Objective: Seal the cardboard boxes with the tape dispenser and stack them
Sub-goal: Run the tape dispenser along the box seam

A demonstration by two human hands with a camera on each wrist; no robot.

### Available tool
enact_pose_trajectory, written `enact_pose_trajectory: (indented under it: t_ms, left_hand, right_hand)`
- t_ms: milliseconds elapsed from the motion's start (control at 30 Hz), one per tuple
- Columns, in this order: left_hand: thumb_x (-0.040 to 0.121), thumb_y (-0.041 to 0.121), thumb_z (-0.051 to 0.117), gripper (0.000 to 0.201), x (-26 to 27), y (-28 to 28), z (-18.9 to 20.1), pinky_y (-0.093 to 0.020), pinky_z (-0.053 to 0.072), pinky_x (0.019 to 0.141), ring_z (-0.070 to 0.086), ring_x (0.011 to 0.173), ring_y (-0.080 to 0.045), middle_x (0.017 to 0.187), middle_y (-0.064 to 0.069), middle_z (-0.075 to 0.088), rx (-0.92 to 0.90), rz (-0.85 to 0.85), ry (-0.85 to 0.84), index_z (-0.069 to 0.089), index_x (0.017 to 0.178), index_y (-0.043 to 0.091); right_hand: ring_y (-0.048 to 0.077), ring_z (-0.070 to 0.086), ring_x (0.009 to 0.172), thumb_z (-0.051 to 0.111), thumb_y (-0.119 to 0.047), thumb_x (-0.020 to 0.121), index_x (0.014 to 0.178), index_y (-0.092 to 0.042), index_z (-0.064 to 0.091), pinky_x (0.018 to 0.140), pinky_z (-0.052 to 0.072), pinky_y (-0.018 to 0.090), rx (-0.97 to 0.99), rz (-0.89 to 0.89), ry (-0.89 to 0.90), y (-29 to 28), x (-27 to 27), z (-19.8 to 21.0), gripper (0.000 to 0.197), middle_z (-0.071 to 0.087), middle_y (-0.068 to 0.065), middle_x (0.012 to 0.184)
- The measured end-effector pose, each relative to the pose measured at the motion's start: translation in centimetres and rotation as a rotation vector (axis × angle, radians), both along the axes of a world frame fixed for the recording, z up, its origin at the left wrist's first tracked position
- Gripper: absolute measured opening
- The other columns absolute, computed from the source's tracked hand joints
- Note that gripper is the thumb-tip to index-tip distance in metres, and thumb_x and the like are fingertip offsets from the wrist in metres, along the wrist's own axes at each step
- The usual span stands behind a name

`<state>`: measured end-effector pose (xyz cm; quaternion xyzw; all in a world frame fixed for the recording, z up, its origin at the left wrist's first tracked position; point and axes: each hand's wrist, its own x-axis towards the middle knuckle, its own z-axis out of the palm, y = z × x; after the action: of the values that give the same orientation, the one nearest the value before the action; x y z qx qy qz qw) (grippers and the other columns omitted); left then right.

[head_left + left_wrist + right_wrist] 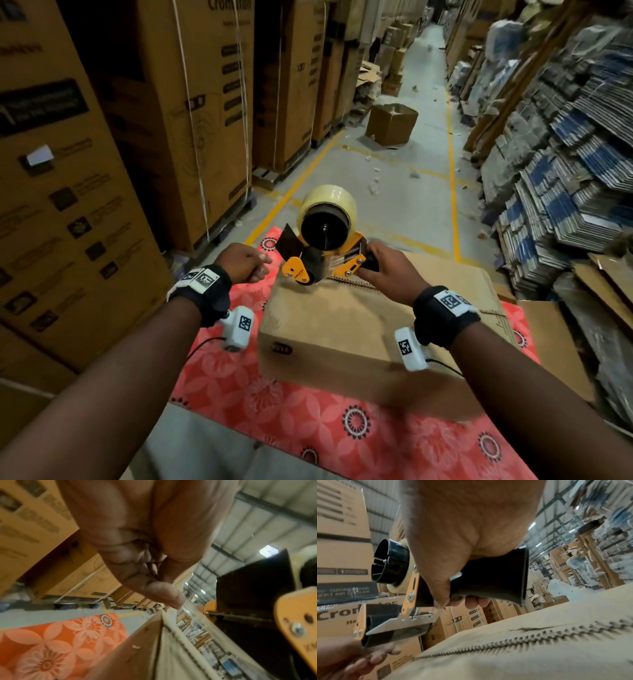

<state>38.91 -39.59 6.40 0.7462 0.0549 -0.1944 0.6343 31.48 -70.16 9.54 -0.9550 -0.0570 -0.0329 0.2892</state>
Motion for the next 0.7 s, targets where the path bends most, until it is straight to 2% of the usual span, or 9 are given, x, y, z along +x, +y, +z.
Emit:
enact_pose_trajectory:
  t_ms: [100,200,300,433,500,567,633,700]
  left_hand:
    - [0.099,0.003,0.046,0.024,1.0,-0.1,-1.0,-0.024,0.044,0.049,0.05,0.047,-0.017,0.064,-0.017,0.059,0.115,-0.022,-0.081,0.065,0.09,-0.008]
    - [0.101,0.002,0.042,0.023,2.1,-0.3,-1.3,-0.025,0.043,0.047,0.048,0.046,-0.017,0.066,-0.018,0.057,0.139,-0.086,-0.034,0.061,0.095,-0.011]
    - [0.102,0.0,0.038,0.022,3.0,-0.9,-0.8,-0.025,0.039,0.046,0.044,0.049,-0.02,0.066,-0.018,0.052,0.14,-0.169,0.023,0.056,0.097,-0.012]
    - [0.102,-0.005,0.031,0.028,3.6,-1.4,-1.1,-0.021,0.034,0.04,0.037,0.056,-0.017,0.067,-0.013,0.044,0.139,-0.21,0.101,0.05,0.081,-0.006]
    - [0.102,-0.005,0.031,0.031,3.4,-1.7,-1.8,-0.02,0.036,0.04,0.038,0.056,-0.018,0.07,-0.014,0.045,0.177,-0.243,0.117,0.049,0.077,-0.002]
    - [0.103,-0.001,0.031,0.035,3.2,-2.0,-2.7,-0.019,0.039,0.04,0.041,0.053,-0.02,0.067,-0.014,0.047,0.219,-0.267,0.09,0.05,0.073,0.002]
    - [0.102,0.001,0.031,0.038,3.0,-2.4,-3.2,-0.02,0.039,0.04,0.041,0.047,-0.02,0.059,-0.011,0.046,0.285,-0.305,0.066,0.048,0.068,0.006]
    - [0.098,0.004,0.036,0.036,3.0,-3.0,-3.7,-0.024,0.035,0.046,0.039,0.042,-0.017,0.057,-0.01,0.043,0.351,-0.351,0.033,0.043,0.064,0.01]
  right_hand:
    - [0.005,0.05,0.067,0.071,-0.032,0.088,0.082,-0.037,0.042,0.058,0.037,0.032,-0.014,0.0,0.004,0.0,0.6,-0.3,0.03,0.055,-0.015,0.076]
    - [0.002,0.051,0.068,0.072,-0.03,0.088,0.085,-0.036,0.044,0.06,0.038,0.03,-0.009,0.001,0.019,-0.4,1.2,-0.7,0.028,0.056,-0.015,0.079]
    - [0.015,0.058,0.078,0.071,-0.029,0.088,0.095,-0.028,0.049,0.066,0.046,0.035,-0.041,0.005,0.06,-0.7,1.6,-1.1,0.023,0.064,-0.007,0.09]
    - [0.022,0.058,0.084,0.069,-0.026,0.089,0.1,-0.023,0.047,0.068,0.045,0.036,-0.126,0.028,0.1,-0.7,2.2,-1.6,0.024,0.063,-0.002,0.096]
    - [0.023,0.057,0.085,0.067,-0.025,0.091,0.101,-0.023,0.044,0.068,0.045,0.037,-0.157,0.041,0.101,-0.6,2.2,-2.0,0.026,0.063,0.001,0.098]
    - [0.024,0.057,0.083,0.066,-0.027,0.092,0.102,-0.023,0.042,0.068,0.046,0.039,-0.176,0.047,0.097,-0.6,2.1,-2.6,0.026,0.063,0.003,0.098]
    - [0.024,0.055,0.079,0.065,-0.028,0.093,0.103,-0.023,0.04,0.063,0.042,0.037,-0.191,0.047,0.089,-0.7,1.9,-3.2,0.026,0.061,0.001,0.093]
    - [0.023,0.052,0.076,0.064,-0.028,0.093,0.102,-0.024,0.039,0.062,0.037,0.035,-0.199,0.039,0.079,-0.7,1.9,-3.5,0.027,0.057,-0.003,0.089]
